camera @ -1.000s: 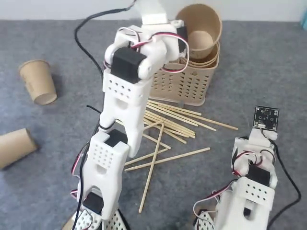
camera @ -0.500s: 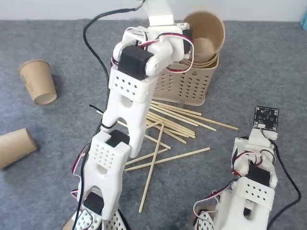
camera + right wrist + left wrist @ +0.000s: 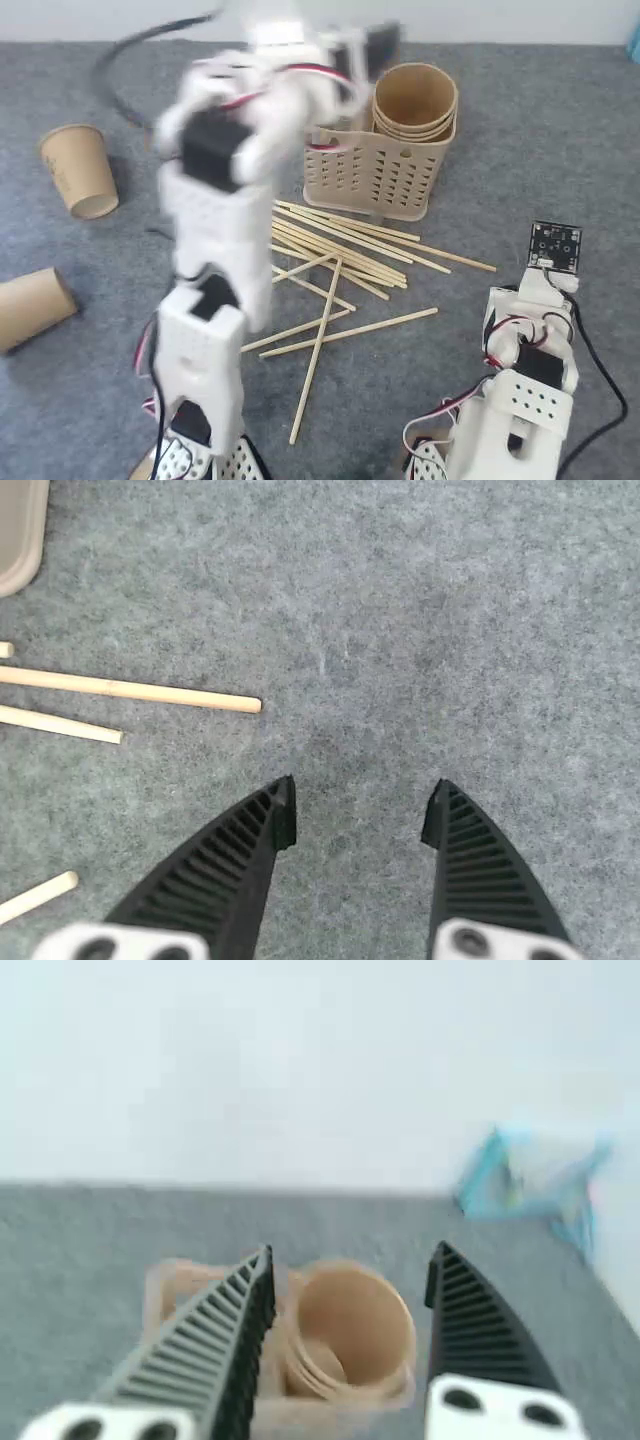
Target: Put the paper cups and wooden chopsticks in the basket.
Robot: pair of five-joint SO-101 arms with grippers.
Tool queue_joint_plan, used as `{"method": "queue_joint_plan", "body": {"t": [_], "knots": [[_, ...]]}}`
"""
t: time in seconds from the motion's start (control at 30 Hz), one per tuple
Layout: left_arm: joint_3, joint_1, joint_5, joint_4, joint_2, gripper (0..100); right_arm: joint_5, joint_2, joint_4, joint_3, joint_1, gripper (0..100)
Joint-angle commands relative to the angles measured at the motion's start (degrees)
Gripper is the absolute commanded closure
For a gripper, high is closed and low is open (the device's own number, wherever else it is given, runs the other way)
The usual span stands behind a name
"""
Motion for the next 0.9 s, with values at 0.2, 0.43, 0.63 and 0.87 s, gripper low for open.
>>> {"method": "queue_joint_plan", "body": {"t": [0.2, 0.43, 0.63, 0.87], "knots": [[21.8, -30.6, -0.8, 2.1, -24.1, 79, 1.1, -1.7, -0.7, -0.6, -0.5, 77.9], [49.5, -42.7, -7.1, 1.9, -41.5, 79, 1.1, -1.7, -0.7, -0.6, -0.5, 77.9], [74.1, -55.9, -8.2, -3.5, -51.3, 79, 1.1, -1.7, -0.6, -0.6, -0.5, 77.9], [101.7, -71.8, -8.2, -19.7, -59.5, 79, 1.1, -1.6, -0.6, -0.5, -0.5, 77.9]]}}
